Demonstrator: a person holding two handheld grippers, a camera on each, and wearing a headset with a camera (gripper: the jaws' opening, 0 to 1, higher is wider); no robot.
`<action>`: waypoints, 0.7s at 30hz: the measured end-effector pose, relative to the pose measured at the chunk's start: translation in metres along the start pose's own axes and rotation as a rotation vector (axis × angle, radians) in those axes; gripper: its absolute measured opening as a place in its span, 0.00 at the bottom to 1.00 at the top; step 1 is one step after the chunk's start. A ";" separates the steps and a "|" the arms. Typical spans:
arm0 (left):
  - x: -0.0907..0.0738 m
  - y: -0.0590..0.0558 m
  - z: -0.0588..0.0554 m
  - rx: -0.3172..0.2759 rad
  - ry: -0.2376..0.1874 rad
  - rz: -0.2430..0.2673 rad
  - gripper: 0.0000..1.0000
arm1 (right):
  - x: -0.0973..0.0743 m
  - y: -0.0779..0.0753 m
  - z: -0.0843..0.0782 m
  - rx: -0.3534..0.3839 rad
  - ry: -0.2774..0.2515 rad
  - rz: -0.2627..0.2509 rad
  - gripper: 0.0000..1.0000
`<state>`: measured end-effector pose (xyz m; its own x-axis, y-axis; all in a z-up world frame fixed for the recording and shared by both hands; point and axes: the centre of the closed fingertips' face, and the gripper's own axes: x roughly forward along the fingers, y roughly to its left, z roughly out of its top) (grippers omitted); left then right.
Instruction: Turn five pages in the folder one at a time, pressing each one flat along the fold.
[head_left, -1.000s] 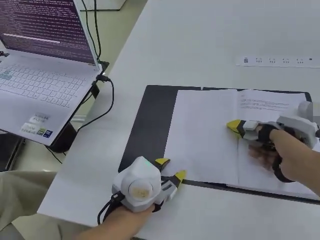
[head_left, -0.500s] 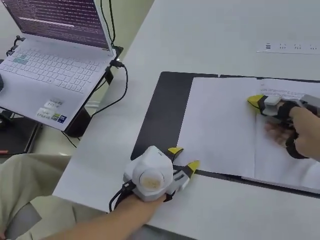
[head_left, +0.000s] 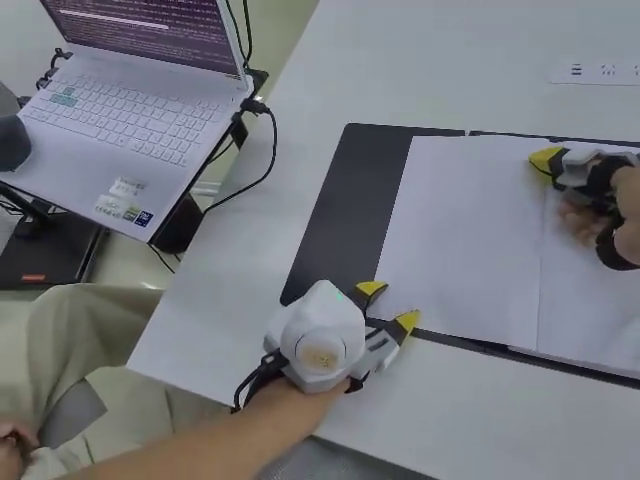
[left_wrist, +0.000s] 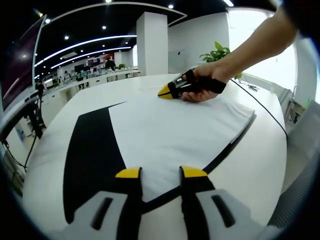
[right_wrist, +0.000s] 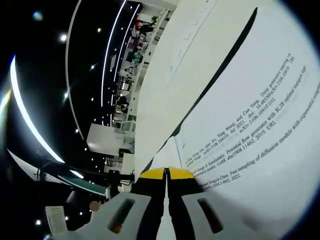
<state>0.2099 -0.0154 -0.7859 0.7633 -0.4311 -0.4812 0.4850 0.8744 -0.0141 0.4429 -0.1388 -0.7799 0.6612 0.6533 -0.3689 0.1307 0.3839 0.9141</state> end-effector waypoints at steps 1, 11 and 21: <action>0.000 0.000 0.000 0.000 0.000 0.000 0.28 | 0.002 0.001 0.005 0.012 -0.016 0.008 0.00; 0.000 -0.001 0.001 -0.003 -0.003 0.002 0.28 | 0.012 0.003 0.027 0.100 -0.125 0.012 0.00; 0.001 -0.001 0.001 -0.007 -0.004 0.003 0.28 | 0.006 0.003 0.019 0.106 -0.076 0.014 0.00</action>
<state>0.2109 -0.0166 -0.7851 0.7667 -0.4294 -0.4773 0.4796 0.8773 -0.0188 0.4613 -0.1459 -0.7767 0.7172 0.6052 -0.3455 0.1953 0.3013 0.9333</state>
